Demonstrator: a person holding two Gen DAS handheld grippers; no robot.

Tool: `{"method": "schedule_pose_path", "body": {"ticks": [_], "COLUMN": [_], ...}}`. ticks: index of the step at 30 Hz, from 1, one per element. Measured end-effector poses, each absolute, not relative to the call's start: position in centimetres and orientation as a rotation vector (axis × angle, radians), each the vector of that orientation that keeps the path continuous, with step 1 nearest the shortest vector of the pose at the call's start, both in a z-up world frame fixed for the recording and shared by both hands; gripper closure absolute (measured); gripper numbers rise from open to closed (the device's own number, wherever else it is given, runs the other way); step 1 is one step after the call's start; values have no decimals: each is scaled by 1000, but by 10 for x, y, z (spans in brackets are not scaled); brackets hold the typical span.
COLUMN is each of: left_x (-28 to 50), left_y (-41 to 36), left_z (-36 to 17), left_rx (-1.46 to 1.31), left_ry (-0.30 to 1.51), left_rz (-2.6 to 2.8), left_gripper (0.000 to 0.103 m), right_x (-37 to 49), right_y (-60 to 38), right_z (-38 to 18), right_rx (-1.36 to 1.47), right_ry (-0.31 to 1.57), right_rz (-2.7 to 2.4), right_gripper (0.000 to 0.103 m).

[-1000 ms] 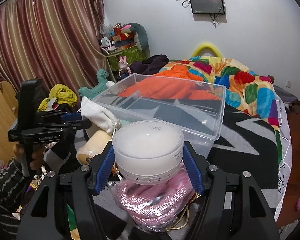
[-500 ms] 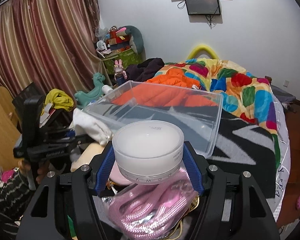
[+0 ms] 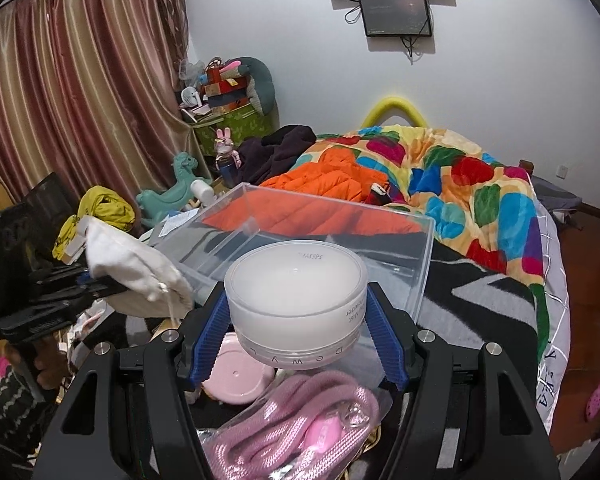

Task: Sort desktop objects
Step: 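Carry the white container and white bag over the clear plastic box with both tools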

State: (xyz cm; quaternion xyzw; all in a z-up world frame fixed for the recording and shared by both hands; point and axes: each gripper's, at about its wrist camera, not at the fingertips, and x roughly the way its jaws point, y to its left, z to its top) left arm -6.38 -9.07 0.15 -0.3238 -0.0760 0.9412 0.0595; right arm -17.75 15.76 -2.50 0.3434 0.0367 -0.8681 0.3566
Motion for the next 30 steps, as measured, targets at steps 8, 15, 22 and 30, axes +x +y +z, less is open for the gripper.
{"method": "schedule_pose_path", "body": {"ticks": [8, 15, 22, 30], "left_x": [-75, -110, -151, -176], "left_y": [-91, -93, -81, -63], "left_z": [35, 42, 21, -15], "left_rx": [-892, -909, -1028, -1186], "left_ry": [-216, -237, -150, -50], "left_rz": [2867, 2871, 2862, 2786], "left_gripper": [88, 89, 89, 89], "right_x": [-192, -208, -220, -230], "right_y": [154, 150, 146, 144], "right_z": [-23, -30, -45, -62], "right_rx": [894, 932, 986, 1039], "right_ry": [87, 85, 115, 158], "right_rz": [-2261, -2271, -2270, -2263], "right_gripper": [40, 40, 40, 40]}}
